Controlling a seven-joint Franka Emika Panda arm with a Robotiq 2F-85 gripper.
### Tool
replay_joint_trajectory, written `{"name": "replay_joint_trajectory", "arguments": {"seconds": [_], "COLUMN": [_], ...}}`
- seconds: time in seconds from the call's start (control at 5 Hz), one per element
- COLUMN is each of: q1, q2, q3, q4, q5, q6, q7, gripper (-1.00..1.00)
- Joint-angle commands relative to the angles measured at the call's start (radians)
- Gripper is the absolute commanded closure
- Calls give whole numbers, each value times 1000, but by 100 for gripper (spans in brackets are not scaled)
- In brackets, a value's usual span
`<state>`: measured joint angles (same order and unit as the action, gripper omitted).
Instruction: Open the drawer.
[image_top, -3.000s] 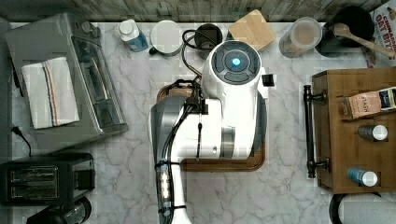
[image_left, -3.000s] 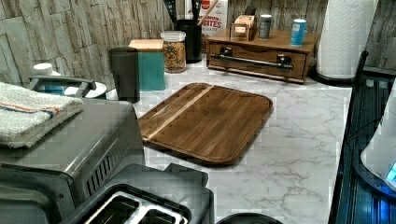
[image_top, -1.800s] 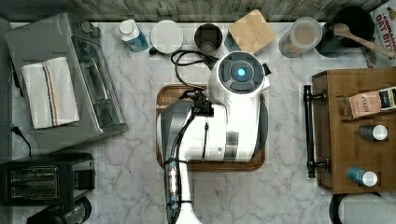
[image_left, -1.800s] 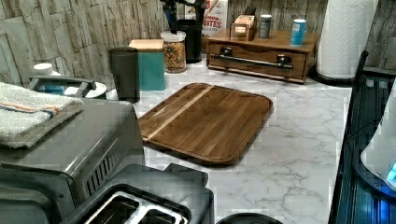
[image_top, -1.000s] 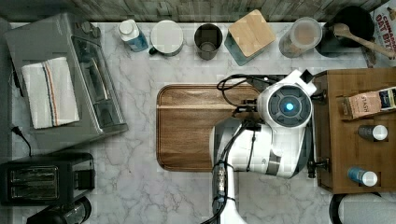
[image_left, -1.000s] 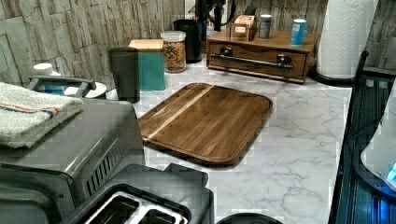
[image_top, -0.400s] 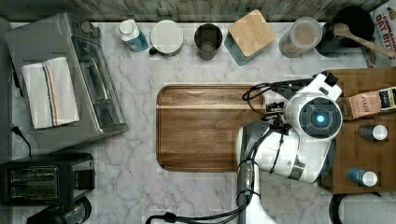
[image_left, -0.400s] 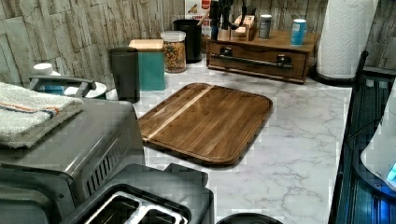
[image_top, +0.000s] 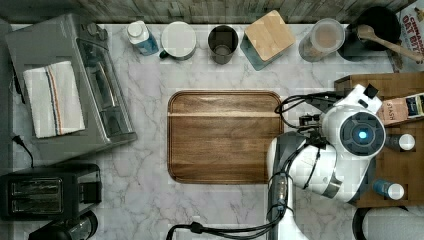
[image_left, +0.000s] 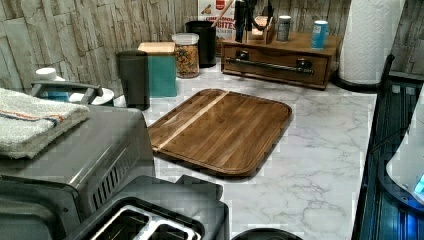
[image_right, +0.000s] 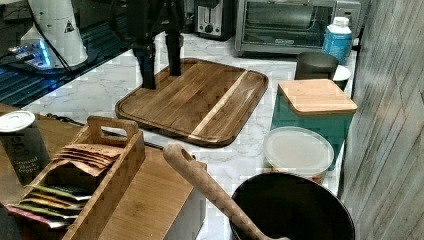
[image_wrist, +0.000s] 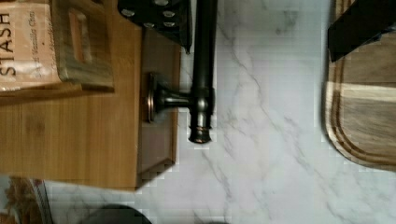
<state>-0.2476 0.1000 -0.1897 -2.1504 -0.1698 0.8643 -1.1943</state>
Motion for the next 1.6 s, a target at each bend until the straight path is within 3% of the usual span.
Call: {"name": "replay_joint_trajectory", "arguments": {"seconds": [0.2, 1.6], "q1": [-65, -149], "q2": [27, 173], "q3": [-43, 38], "q4": [-57, -134], "q5": [97, 167], "q6": [101, 319], "q7": [-42, -123], "gripper": [-100, -100]}}
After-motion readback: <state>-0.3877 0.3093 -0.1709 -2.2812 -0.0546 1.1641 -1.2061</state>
